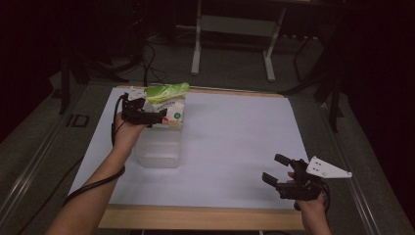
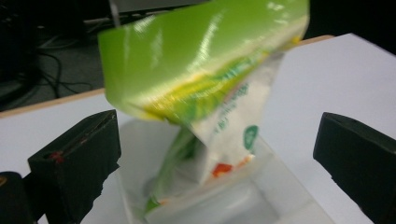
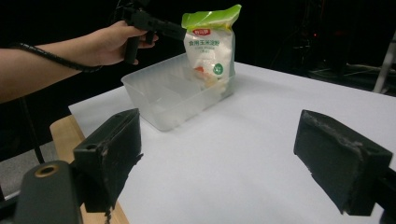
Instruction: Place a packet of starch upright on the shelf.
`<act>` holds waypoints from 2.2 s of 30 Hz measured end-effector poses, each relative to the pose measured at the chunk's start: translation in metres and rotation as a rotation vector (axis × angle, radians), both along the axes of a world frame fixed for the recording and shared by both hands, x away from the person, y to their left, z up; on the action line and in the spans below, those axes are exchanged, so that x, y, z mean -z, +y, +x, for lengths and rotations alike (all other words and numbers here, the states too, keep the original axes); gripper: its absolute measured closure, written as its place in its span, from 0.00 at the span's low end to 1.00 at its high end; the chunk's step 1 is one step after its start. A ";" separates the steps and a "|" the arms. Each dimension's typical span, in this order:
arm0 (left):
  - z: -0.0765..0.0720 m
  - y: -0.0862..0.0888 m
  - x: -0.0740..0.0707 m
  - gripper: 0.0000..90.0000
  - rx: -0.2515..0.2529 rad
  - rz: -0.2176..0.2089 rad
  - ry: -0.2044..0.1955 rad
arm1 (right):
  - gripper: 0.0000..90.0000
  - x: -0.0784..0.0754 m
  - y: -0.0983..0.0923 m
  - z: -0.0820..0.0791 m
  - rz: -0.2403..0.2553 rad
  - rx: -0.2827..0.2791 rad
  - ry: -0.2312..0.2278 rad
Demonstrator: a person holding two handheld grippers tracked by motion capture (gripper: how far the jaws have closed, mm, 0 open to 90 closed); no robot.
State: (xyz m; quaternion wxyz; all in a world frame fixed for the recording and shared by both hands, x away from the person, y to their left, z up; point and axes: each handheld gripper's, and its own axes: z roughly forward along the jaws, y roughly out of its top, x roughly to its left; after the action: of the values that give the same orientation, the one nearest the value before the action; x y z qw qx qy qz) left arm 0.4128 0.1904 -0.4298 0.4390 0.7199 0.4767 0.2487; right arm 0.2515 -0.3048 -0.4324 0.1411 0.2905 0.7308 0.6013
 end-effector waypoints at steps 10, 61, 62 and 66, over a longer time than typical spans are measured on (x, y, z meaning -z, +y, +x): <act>-0.027 -0.001 0.007 0.01 0.056 -0.017 -0.011 | 0.16 0.003 0.006 0.000 -0.008 -0.013 0.017; -0.164 -0.024 0.057 0.01 0.353 -0.038 -0.075 | 0.16 0.021 0.016 0.002 -0.097 -0.022 0.038; -0.165 -0.025 0.058 0.01 0.354 -0.032 -0.080 | 0.16 0.022 0.016 0.002 -0.103 -0.023 0.036; -0.169 -0.026 0.063 0.01 0.372 -0.036 -0.097 | 0.16 0.025 0.016 0.002 -0.111 -0.021 0.042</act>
State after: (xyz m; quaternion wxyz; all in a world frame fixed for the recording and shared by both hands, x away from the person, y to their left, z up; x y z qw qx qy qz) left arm 0.2442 0.1647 -0.4928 0.5127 0.7747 0.3180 0.1892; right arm 0.2538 -0.2884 -0.4579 0.1351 0.2871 0.7690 0.5550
